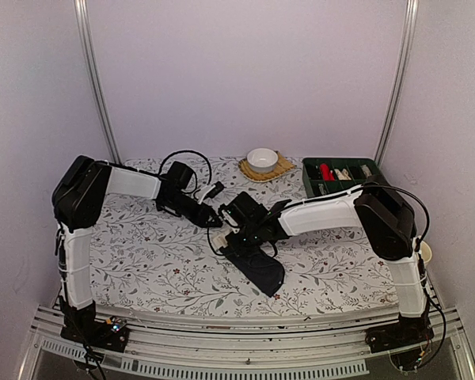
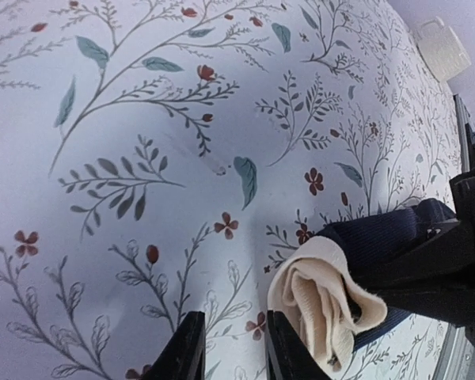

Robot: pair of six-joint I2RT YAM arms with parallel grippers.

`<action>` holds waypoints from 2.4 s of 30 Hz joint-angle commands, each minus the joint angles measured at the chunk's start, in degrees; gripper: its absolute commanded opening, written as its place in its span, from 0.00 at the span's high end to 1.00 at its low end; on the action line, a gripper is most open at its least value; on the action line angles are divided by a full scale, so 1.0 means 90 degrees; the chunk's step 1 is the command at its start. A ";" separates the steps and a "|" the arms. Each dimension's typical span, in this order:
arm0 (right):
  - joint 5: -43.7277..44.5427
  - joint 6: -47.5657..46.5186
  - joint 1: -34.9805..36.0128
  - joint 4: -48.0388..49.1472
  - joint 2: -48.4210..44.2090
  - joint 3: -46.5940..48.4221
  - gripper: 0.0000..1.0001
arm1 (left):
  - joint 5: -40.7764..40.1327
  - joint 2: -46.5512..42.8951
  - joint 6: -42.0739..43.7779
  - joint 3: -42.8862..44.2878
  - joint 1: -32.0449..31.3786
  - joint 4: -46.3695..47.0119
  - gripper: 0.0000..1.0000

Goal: Roll the underwear
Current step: Adjust the underwear at the center of the board.

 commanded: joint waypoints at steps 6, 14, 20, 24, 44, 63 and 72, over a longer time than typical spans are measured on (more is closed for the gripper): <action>-0.0078 0.0008 0.0048 0.0055 -0.0037 -0.0122 0.96 | 0.1980 -0.0541 -0.0401 -0.0223 0.0518 0.0350 0.70; -0.0117 0.0008 0.0063 0.0128 -0.0038 -0.0142 0.96 | 0.2343 -0.0091 -0.0401 -0.0146 0.0210 0.0201 0.62; -0.0125 -0.0007 0.0058 0.0322 -0.0095 -0.0279 0.96 | 0.2497 0.0034 -0.0623 -0.0120 0.0094 0.0306 0.60; -0.0154 -0.0011 0.0063 0.0360 -0.0096 -0.0291 0.96 | 0.2521 0.0137 -0.0751 -0.0129 0.0032 0.0332 0.60; -0.0136 -0.0048 0.0078 0.0332 -0.0207 -0.0301 0.96 | 0.0709 0.0061 -0.0205 -0.0272 -0.0194 0.0169 0.62; -0.0034 0.0112 0.0145 0.0115 -0.1500 -0.1146 0.79 | -0.0896 -0.0293 0.0235 -0.0623 -0.0195 -0.0075 0.74; -0.0572 0.0278 0.0150 0.0457 -0.1361 -0.1736 0.96 | -0.0850 -0.0422 0.0265 -0.0604 -0.0113 -0.0088 0.74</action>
